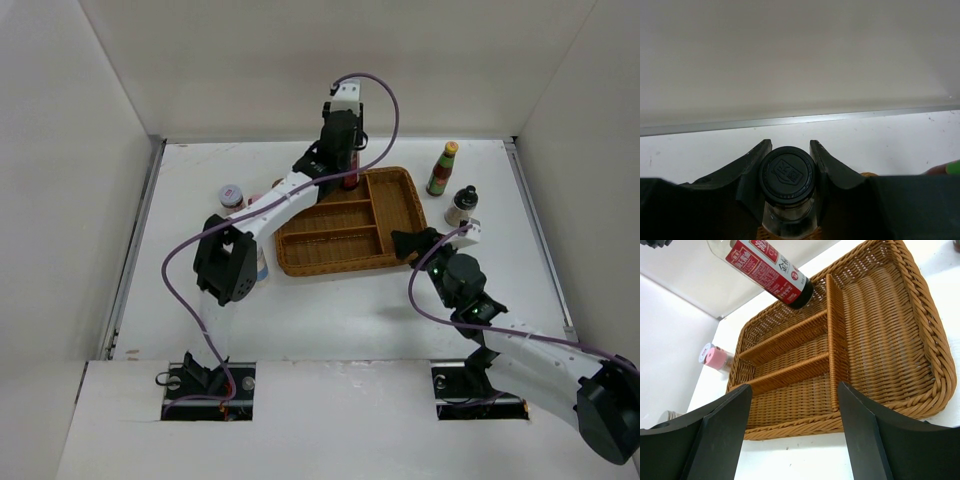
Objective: Organize the condiment bottles
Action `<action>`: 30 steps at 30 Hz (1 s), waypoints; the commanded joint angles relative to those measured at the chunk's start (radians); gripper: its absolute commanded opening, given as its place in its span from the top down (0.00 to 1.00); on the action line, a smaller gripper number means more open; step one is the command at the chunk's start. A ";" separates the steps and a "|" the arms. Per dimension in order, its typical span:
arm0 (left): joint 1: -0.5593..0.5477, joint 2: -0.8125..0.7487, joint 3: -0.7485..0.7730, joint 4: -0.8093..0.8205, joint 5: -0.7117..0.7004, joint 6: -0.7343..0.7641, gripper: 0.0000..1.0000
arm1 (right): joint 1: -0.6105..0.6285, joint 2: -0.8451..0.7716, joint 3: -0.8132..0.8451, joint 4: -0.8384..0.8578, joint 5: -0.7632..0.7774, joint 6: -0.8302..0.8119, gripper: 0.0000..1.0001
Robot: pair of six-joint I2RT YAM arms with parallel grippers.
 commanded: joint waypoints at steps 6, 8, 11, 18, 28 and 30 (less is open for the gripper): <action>-0.009 -0.031 0.037 0.155 0.038 -0.047 0.84 | -0.012 -0.007 0.004 0.016 0.022 -0.004 0.24; -0.013 -0.029 0.017 0.155 0.038 -0.054 0.84 | -0.007 -0.003 0.009 0.014 0.019 -0.005 0.24; -0.022 -0.049 -0.020 0.157 0.047 -0.071 0.84 | -0.010 -0.006 0.007 0.014 0.022 -0.005 0.23; -0.023 -0.019 -0.032 0.154 0.056 -0.070 0.81 | -0.012 -0.006 0.006 0.014 0.022 -0.005 0.23; -0.040 -0.022 -0.135 0.195 0.033 -0.070 0.42 | -0.007 -0.011 0.006 0.014 0.023 -0.004 0.23; -0.043 -0.031 -0.157 0.201 0.029 -0.068 0.38 | -0.007 -0.012 0.006 0.014 0.023 -0.004 0.23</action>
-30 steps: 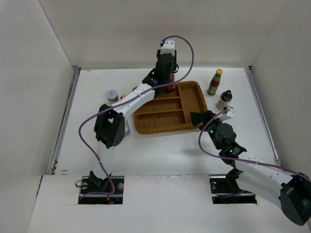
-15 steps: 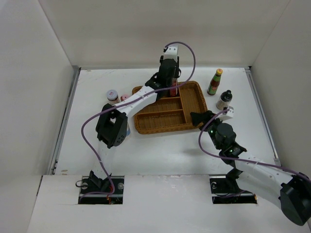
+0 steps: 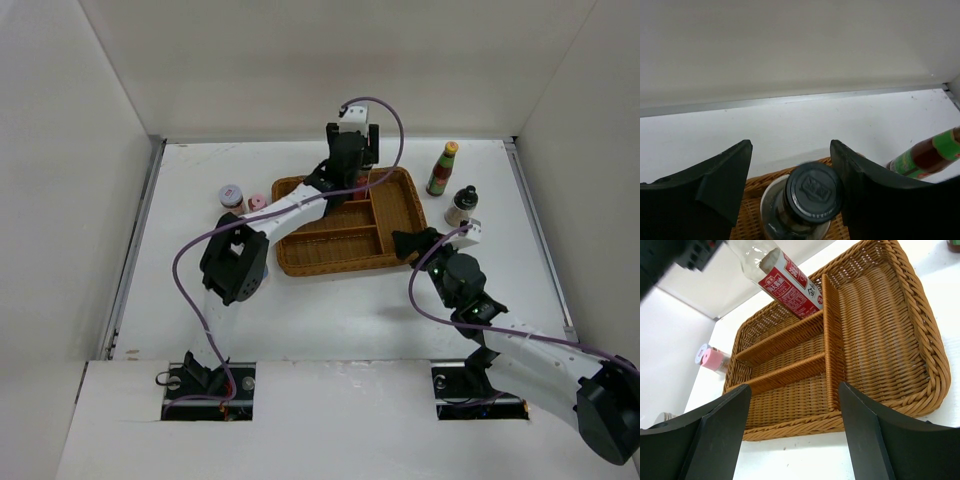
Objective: Organize the condiment bottles
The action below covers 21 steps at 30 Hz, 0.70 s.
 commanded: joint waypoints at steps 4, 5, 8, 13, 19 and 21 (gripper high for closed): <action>-0.010 -0.085 -0.059 0.073 -0.020 -0.006 0.33 | -0.004 -0.018 0.004 0.027 0.016 -0.004 0.22; -0.010 -0.093 -0.064 0.073 -0.022 -0.006 0.31 | -0.002 -0.017 0.004 0.027 0.016 -0.004 0.22; -0.012 -0.133 -0.088 0.079 -0.029 -0.003 0.23 | -0.002 -0.015 0.006 0.027 0.016 -0.007 0.22; -0.007 -0.257 -0.163 0.080 -0.031 0.000 0.11 | -0.002 -0.012 0.006 0.027 0.016 -0.007 0.22; 0.007 -0.453 -0.353 0.083 -0.034 -0.003 0.05 | -0.002 -0.001 0.010 0.027 0.015 -0.005 0.21; 0.010 -0.543 -0.445 0.070 -0.052 -0.007 0.05 | -0.002 -0.009 0.007 0.027 0.018 -0.007 0.21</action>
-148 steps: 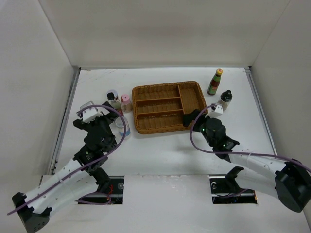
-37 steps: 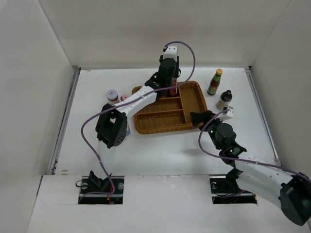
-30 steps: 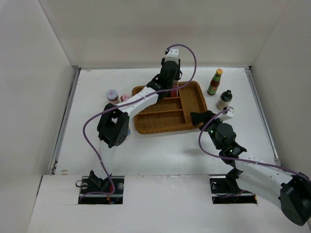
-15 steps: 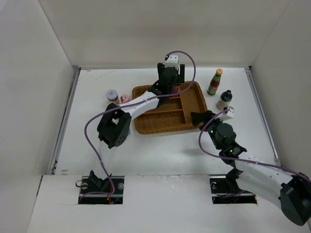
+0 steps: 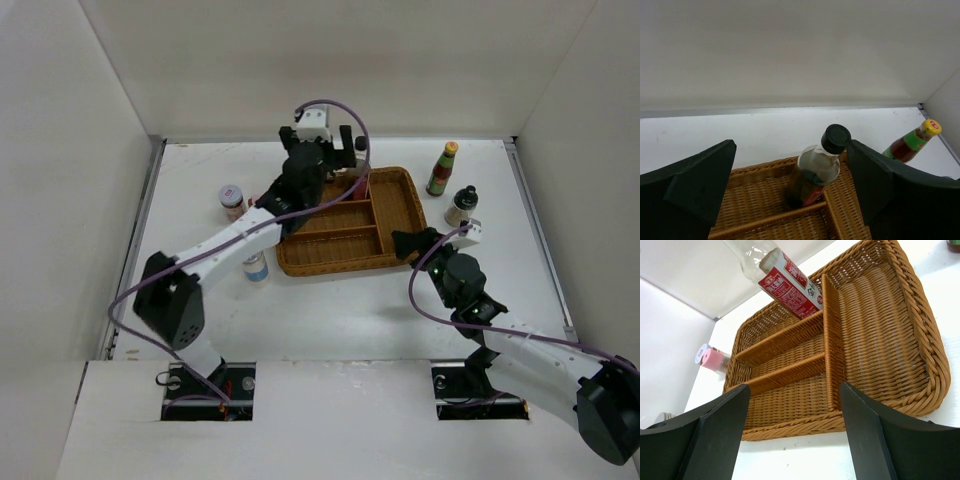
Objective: Organize the condiment bottles
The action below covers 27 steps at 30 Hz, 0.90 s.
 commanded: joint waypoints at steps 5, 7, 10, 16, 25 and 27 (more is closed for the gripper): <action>-0.018 -0.410 -0.338 -0.117 -0.162 -0.023 0.10 | -0.002 -0.003 0.010 0.027 0.011 -0.003 0.21; -0.033 -0.522 -0.421 -0.251 -0.227 -0.049 0.15 | -0.002 -0.001 0.012 0.027 0.016 -0.006 0.21; -0.053 -0.651 -0.496 -0.513 -0.298 -0.135 0.15 | -0.002 0.017 0.012 0.030 0.007 0.001 0.20; -0.029 -0.862 -0.594 -0.806 -0.220 -0.350 0.10 | -0.002 0.054 0.021 0.036 0.010 -0.003 0.18; -0.008 -0.813 -0.665 -0.792 -0.193 -0.367 0.09 | 0.011 0.088 0.049 0.025 -0.009 -0.020 0.13; 0.007 -0.791 -0.691 -0.752 -0.195 -0.364 0.10 | 0.013 0.083 0.047 0.025 -0.007 -0.022 0.13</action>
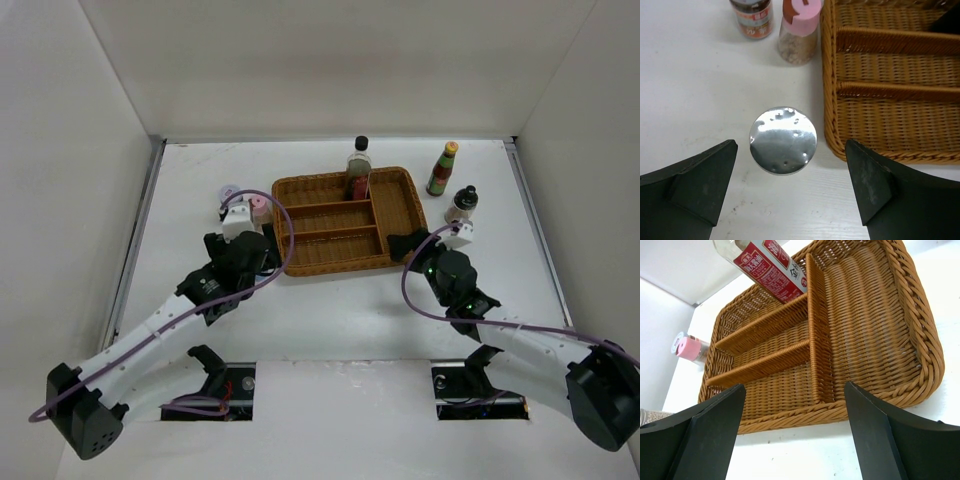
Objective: Organize the condiment bottles
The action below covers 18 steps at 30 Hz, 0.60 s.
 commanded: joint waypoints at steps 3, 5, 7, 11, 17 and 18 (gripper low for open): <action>0.050 0.044 -0.060 0.092 0.016 -0.015 0.13 | 0.008 -0.001 0.042 0.027 -0.014 -0.010 0.13; 0.064 0.055 -0.076 0.132 0.014 -0.012 0.16 | 0.017 0.004 0.048 0.027 -0.017 -0.014 0.13; 0.083 0.064 -0.086 0.181 0.019 -0.006 0.19 | 0.022 0.007 0.048 0.030 -0.016 -0.014 0.13; 0.106 0.101 -0.086 0.250 0.028 0.027 0.35 | 0.022 0.018 0.053 0.027 -0.022 -0.014 0.13; 0.159 0.120 -0.073 0.305 0.002 0.035 0.65 | 0.023 0.005 0.048 0.027 -0.028 -0.008 0.13; 0.179 0.115 -0.073 0.319 -0.012 0.035 0.66 | 0.023 -0.001 0.048 0.027 -0.029 -0.011 0.13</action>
